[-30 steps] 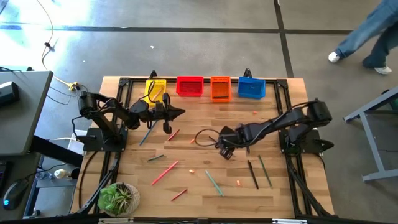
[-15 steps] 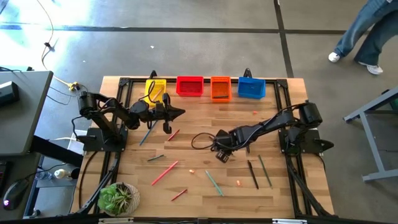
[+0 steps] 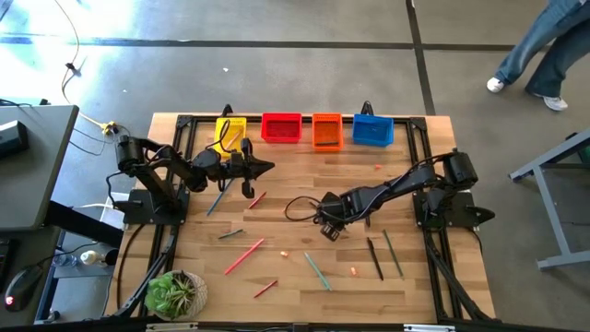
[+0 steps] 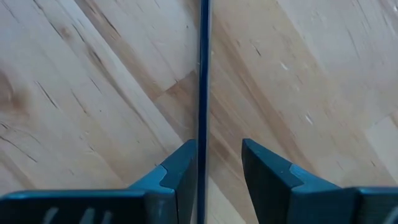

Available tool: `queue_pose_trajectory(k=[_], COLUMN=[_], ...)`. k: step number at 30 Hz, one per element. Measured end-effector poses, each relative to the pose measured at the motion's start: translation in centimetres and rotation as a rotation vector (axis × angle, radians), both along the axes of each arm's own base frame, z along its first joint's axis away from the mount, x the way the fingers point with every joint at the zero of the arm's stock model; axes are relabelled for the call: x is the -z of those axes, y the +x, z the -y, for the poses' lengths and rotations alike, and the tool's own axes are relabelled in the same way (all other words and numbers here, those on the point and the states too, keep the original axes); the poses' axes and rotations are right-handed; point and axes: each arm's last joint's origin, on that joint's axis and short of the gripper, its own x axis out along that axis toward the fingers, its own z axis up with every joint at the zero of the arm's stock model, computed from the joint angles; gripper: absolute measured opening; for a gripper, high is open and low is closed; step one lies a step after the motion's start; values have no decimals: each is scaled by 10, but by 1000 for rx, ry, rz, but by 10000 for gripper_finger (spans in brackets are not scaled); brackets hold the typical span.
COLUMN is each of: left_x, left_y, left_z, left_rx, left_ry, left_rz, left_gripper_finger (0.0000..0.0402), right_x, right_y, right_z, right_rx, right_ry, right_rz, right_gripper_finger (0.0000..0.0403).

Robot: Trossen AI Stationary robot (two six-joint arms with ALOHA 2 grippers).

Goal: Sort crayons/erasers/pens/pencils in bins
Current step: Put the blue pencil into the blue basket

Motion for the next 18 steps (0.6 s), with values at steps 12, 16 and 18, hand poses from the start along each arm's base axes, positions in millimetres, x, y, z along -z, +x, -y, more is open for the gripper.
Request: queue_pose_trajectory(k=[12,16,18], left_x=[0,1,1], left_y=[0,0,0], left_z=[0,0,0], left_rx=[0,0,0], left_ry=[-2,-3,-4], left_rz=[-3,-6,-7], left_gripper_finger=[0,0,0], right_x=[16,18,19], right_y=[1,1,0], right_z=[-1,-1,0], right_rx=[-9,-11,-13], right_ry=[10,6,0], right_rz=[-71,-87,-98], right_gripper_finger=[119,117,112])
